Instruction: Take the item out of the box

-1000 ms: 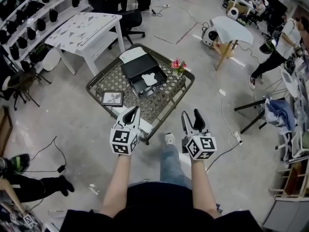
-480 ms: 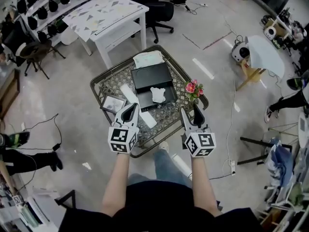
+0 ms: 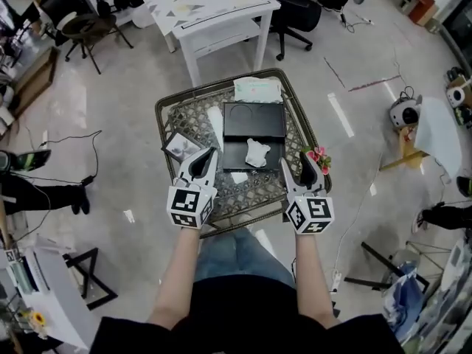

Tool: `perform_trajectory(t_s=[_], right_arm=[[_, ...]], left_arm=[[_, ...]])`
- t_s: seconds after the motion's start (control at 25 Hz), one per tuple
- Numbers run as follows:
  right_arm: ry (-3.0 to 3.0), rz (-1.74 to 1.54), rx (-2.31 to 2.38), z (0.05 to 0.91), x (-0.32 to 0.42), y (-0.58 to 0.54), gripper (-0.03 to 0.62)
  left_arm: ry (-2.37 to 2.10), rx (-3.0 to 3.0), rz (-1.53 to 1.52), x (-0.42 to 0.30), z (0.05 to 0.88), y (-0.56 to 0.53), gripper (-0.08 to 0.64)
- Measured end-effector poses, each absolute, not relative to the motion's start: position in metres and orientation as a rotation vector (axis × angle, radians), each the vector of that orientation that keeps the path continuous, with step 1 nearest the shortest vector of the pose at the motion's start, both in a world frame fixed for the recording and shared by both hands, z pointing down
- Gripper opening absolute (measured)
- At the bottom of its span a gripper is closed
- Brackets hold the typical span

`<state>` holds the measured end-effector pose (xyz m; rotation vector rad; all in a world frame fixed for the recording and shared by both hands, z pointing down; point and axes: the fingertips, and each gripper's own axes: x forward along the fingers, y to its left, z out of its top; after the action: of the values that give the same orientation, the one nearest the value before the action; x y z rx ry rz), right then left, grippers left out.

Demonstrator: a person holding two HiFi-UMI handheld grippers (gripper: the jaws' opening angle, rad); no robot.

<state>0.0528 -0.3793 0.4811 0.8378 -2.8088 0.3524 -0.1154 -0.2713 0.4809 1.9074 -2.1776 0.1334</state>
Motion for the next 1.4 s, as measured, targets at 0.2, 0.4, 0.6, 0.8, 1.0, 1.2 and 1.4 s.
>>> perform_trajectory(t_s=[0.2,0.4,0.6,0.8,1.0,1.2,1.4], right_arm=[[-2.795,0.362,0.754,0.489,0.031,-0.385,0.216],[-2.753,0.331,0.684,0.499,0.015,-0.387,0.216],[-2.668,0.306,0.594,0.516,-0.001,-0.394,0.215],[-2.489,0.271,0.445,0.564,-0.022,-0.395,0.215],[-2.280,0.253,0.295,0.626,-0.042,-0.393,0.215],[-2.127,0.220,0.222,0.678,-0.052,-0.396,0.215],[-1.967,0.107,0.173,0.719,-0.048,-0.397,0.215]], left_arm=[[-2.189,1.862,0.133,-0.125,0.488,-0.274,0.020],[-2.178,1.857,0.138,-0.130,0.494,-0.281,0.020],[-2.163,1.861,0.146,-0.136,0.496,-0.292,0.020],[-2.125,1.857,0.152,-0.140,0.516,-0.305,0.020],[-2.069,1.849,0.170,-0.139,0.546,-0.320,0.020],[-2.036,1.835,0.171,-0.140,0.569,-0.328,0.020],[-2.015,1.810,0.186,-0.142,0.590,-0.325,0.020]])
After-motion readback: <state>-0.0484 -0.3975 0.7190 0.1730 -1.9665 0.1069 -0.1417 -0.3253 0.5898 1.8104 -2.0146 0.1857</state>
